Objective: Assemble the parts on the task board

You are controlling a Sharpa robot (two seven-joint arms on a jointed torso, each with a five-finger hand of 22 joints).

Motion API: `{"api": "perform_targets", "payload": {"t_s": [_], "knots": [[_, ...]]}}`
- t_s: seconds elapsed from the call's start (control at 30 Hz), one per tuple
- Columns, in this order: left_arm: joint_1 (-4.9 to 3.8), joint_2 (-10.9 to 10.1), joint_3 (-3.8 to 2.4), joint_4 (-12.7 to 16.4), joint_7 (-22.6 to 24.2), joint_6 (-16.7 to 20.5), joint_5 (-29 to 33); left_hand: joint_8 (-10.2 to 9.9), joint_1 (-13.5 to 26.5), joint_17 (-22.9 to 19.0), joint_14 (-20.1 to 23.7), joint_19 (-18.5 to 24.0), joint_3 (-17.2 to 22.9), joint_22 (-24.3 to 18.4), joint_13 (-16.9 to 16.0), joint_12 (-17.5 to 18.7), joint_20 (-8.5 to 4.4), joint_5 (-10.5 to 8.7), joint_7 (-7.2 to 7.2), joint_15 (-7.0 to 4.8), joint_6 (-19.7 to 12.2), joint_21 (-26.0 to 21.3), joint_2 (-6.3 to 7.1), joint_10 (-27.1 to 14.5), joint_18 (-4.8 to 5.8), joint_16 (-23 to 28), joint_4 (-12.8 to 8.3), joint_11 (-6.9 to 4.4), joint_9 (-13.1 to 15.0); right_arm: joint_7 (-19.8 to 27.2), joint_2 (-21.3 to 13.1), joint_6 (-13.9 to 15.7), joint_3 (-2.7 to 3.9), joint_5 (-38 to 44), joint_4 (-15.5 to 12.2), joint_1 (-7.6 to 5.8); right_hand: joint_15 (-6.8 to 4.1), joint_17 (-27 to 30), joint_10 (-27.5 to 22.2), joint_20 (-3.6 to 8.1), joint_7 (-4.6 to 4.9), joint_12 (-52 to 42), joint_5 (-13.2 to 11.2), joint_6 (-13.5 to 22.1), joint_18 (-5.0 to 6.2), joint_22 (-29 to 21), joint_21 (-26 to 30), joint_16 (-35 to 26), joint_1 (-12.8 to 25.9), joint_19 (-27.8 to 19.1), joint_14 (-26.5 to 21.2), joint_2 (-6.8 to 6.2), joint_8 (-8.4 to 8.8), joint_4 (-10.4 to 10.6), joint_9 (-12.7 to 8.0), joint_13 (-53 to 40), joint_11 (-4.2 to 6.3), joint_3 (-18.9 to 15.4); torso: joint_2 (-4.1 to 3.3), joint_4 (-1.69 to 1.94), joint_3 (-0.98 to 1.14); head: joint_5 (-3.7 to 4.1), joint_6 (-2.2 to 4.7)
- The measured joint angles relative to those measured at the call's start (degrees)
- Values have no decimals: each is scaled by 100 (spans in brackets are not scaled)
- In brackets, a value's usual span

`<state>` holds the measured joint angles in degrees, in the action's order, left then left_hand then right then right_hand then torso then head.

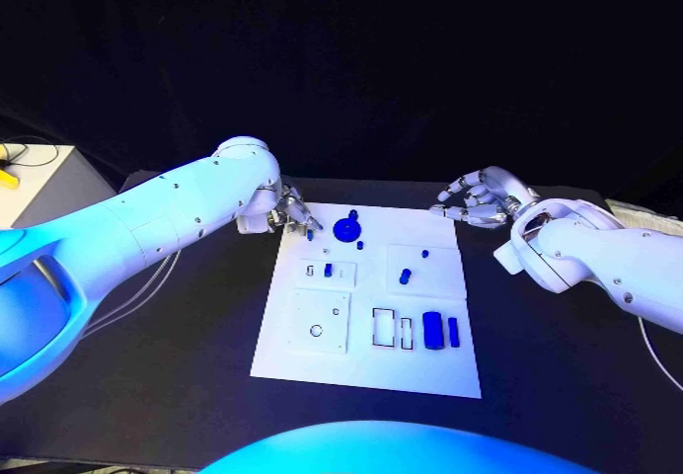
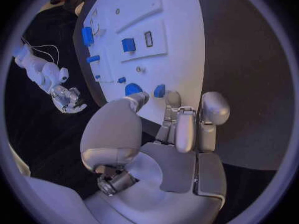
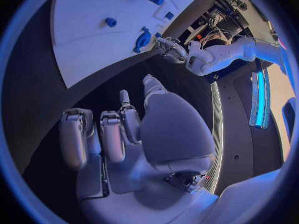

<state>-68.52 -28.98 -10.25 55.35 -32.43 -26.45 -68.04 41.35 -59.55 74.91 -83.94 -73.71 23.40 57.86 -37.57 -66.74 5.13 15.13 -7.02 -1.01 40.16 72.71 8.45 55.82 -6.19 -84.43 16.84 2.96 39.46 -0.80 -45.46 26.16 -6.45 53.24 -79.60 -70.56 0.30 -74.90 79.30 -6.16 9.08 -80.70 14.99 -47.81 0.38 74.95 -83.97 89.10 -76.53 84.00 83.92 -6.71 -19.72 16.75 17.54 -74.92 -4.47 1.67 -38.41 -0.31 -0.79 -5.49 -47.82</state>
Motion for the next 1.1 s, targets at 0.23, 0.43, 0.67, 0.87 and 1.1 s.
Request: {"api": "perform_targets", "payload": {"t_s": [0.23,0.43,0.67,0.87,1.1], "knots": [[0,-5,5,3,2,-24,15,24,-34,0,0,0,-16,5,-9,-22,0,0,18,0,60,0,-34,20,0,0,-16,-20,-20,0,5,0,2,0,4,0,0,0,0,0,0,0,0,0,0,0,0,0,0,0,0,0,0,0,0,0,0,0,0,2,0,1,-5],[0,-4,12,4,2,-44,21,59,-116,0,0,0,-16,34,-9,-22,0,0,22,0,105,24,-116,41,1,-24,-16,-41,-47,1,10,-1,2,0,5,0,0,0,0,0,0,0,0,0,0,-1,0,0,0,0,0,0,0,0,-1,1,0,0,0,2,-1,-3,-9],[0,-2,19,2,2,-57,33,140,-289,0,0,-20,13,84,-18,-46,-21,0,70,0,193,45,-289,82,1,-45,-38,-82,-72,1,12,-1,0,0,6,0,0,0,0,0,0,0,0,0,0,-1,0,0,0,0,0,0,0,0,-1,1,0,0,0,1,-1,-6,-19],[0,-2,22,1,2,-58,49,222,-468,0,-22,-41,104,105,-18,-46,-42,0,90,-22,213,71,-362,112,1,-45,-44,-112,-72,1,13,-1,0,1,6,0,0,0,0,0,0,0,0,0,0,-2,0,0,0,0,0,0,0,0,-2,2,0,0,-1,-1,1,1,-27],[0,-5,23,1,4,-46,79,408,-768,0,-21,-62,323,133,-10,-46,-62,0,121,-63,244,71,-456,146,1,-67,-65,-145,-7,1,13,-1,2,2,7,0,0,0,0,0,0,0,0,0,0,-2,0,0,0,0,0,0,0,0,4,-3,0,0,-2,-1,1,4,-29]]}}
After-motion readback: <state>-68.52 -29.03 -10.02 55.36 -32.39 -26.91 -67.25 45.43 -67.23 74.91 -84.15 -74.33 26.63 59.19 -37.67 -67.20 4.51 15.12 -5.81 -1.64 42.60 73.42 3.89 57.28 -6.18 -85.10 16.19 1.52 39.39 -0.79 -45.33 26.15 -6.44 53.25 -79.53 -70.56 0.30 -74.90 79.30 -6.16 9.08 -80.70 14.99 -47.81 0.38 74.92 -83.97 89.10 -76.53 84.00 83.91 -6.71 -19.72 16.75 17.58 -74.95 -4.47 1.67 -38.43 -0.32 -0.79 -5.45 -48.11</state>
